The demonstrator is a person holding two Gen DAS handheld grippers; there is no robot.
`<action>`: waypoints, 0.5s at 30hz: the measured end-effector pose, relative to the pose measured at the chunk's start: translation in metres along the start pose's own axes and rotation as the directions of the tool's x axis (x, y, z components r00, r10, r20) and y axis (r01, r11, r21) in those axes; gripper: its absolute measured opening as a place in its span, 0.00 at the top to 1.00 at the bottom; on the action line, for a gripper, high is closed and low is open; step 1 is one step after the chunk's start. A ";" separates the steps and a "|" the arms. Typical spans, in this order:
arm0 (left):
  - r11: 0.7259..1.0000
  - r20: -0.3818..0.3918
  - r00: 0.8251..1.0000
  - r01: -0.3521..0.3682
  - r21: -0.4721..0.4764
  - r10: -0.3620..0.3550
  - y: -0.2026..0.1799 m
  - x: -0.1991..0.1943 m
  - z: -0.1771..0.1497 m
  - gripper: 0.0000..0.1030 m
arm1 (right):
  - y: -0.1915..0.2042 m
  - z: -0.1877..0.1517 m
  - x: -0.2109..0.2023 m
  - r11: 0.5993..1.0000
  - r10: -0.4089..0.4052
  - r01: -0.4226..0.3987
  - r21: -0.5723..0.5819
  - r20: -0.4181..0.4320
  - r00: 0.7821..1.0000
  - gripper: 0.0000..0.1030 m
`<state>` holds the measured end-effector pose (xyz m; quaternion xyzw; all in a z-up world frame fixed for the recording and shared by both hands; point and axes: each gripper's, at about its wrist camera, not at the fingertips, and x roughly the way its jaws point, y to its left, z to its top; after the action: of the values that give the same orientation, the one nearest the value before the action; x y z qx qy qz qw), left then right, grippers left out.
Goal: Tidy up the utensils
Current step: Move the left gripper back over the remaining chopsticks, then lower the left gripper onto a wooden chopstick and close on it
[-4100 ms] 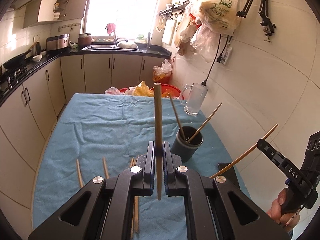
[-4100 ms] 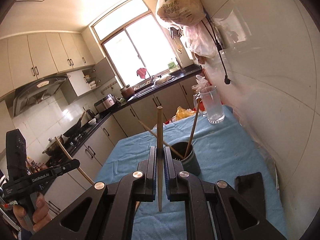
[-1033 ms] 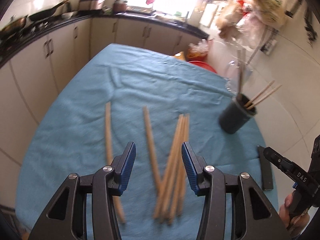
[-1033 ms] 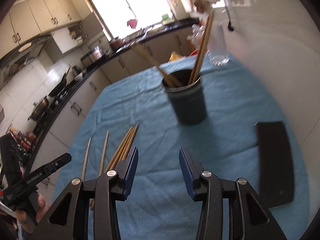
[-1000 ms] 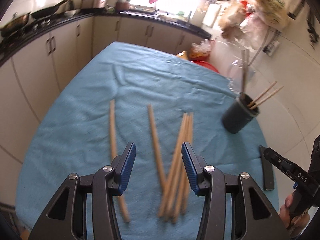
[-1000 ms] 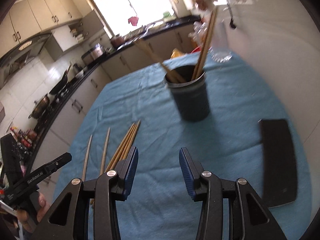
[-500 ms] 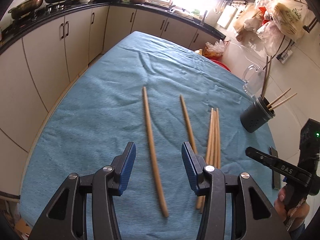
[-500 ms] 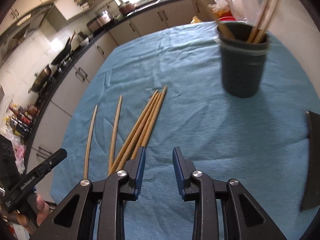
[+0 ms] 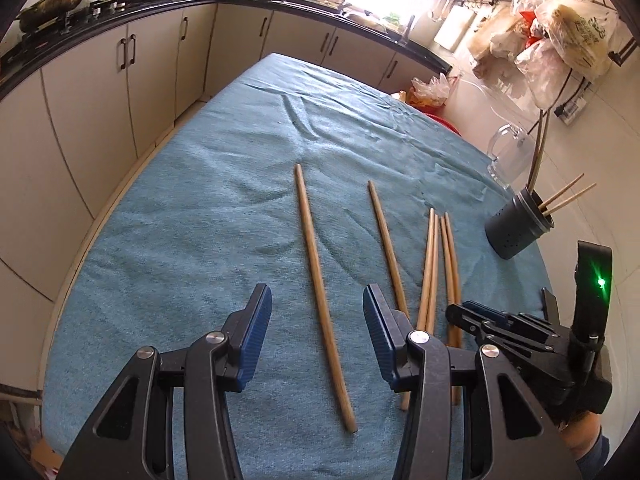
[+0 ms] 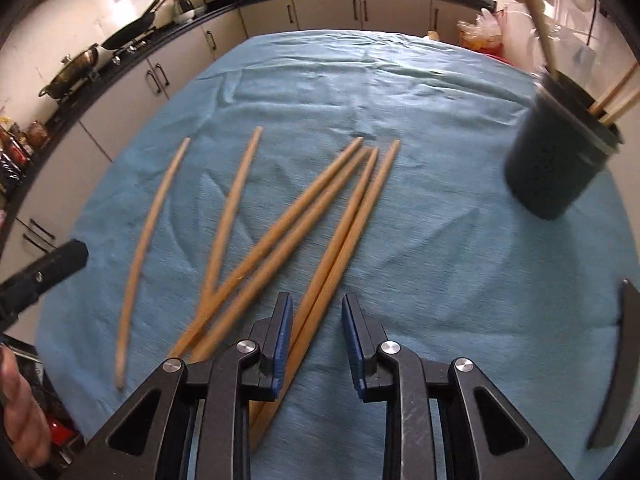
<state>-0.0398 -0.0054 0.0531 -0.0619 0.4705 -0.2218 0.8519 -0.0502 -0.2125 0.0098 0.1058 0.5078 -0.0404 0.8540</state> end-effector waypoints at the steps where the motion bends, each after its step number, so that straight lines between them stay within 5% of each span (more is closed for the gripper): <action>1: 1.000 -0.007 1.000 0.005 0.009 -0.005 -0.003 0.002 0.001 0.55 | -0.007 -0.001 -0.002 1.000 -0.010 0.010 0.007 -0.002 1.000 0.74; 13: 0.972 -0.184 0.982 0.089 0.219 -0.048 -0.086 0.069 0.028 0.58 | -0.090 -0.018 -0.038 0.976 0.028 -0.038 0.214 0.048 0.998 0.74; 15: 0.962 -0.226 0.974 0.093 0.257 -0.034 -0.103 0.086 0.033 0.69 | -0.096 -0.020 -0.043 0.972 0.035 -0.048 0.229 0.062 0.997 0.74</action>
<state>-0.0056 -0.1380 0.0372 0.0627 0.5252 -0.3158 0.7877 -0.1054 -0.3036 0.0251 0.2133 0.4727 -0.0842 0.8509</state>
